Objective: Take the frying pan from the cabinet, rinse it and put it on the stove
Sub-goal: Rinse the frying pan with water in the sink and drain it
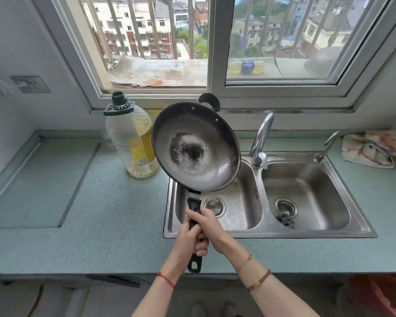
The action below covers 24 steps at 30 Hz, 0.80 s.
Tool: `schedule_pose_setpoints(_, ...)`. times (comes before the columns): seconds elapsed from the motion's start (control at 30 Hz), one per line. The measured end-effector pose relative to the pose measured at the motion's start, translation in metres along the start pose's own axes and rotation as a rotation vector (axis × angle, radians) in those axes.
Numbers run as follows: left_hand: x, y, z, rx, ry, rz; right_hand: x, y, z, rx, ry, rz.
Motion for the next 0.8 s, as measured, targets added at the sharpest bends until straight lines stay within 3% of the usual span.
schedule_pose_setpoints(0.33, 0.03, -0.001, -0.001, -0.049, -0.167, -0.153, -0.024, -0.001, -0.001, -0.038, 0.019, 0.115)
schedule_pose_setpoints(0.8, 0.031, -0.038, 0.035, -0.096, -0.291, -0.125, -0.03, -0.047, -0.019, -0.007, 0.006, 0.099)
Point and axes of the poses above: each hand's wrist, its own y-axis towards the middle knuckle, its own z-axis out of the palm, x = y × z, the point moved 3 cm from there along y, towards the middle knuckle, and after that the axes turned 10 degrees about z, right-handed, at the moved point
